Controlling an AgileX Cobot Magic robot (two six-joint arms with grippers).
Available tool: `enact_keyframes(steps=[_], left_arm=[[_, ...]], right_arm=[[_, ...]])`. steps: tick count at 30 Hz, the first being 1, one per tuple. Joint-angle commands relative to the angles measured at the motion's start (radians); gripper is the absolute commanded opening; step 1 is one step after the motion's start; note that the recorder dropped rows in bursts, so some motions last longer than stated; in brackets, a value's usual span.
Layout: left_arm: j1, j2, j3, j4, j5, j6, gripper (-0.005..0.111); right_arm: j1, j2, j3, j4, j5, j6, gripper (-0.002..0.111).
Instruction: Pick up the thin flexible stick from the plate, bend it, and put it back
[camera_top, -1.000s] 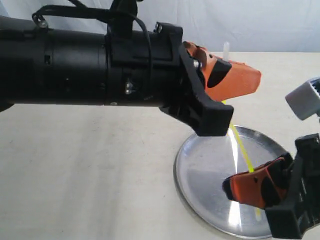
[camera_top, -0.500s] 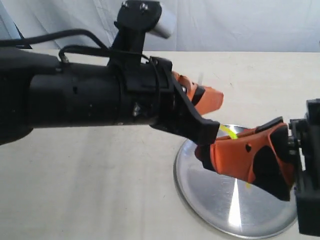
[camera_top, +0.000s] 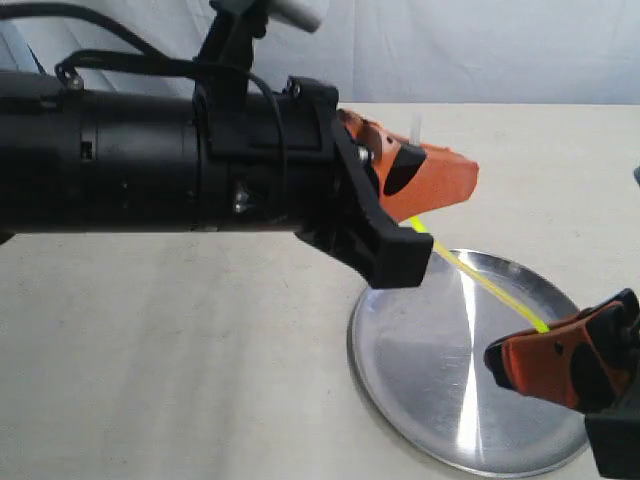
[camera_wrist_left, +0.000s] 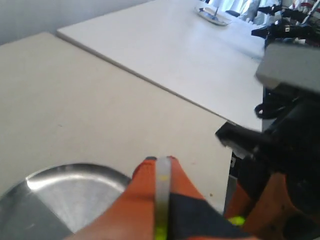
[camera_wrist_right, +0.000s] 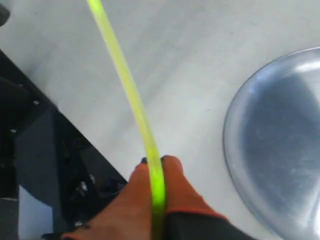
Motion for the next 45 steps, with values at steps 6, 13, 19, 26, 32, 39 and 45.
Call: enact_keyframes(steps=[6, 13, 19, 26, 32, 39, 45], left_arm=[[-0.006, -0.008, -0.033, 0.010, -0.067, 0.079, 0.002], [-0.006, -0.008, -0.034, 0.010, -0.061, 0.067, 0.044], [-0.006, -0.008, -0.034, 0.036, -0.018, 0.051, 0.013], [-0.006, -0.008, -0.034, 0.106, -0.010, 0.026, 0.000], [-0.006, -0.008, -0.034, 0.057, 0.061, 0.003, 0.000], [-0.006, -0.008, -0.046, 0.010, 0.215, 0.005, 0.000], [-0.006, -0.008, -0.106, 0.010, 0.113, 0.048, 0.000]], right_arm=[[-0.003, 0.022, 0.011, 0.130, -0.012, -0.150, -0.001], [-0.003, 0.022, 0.011, 0.130, -0.010, -0.150, -0.001], [-0.003, 0.016, 0.004, 0.155, -0.012, -0.150, -0.001], [-0.003, -0.061, -0.063, 0.100, -0.055, -0.081, -0.001], [-0.003, -0.073, -0.067, -0.105, -0.107, 0.103, -0.001], [-0.003, 0.008, -0.041, -0.110, -0.093, 0.110, -0.001], [-0.003, 0.096, 0.022, 0.178, -0.006, -0.146, -0.001]])
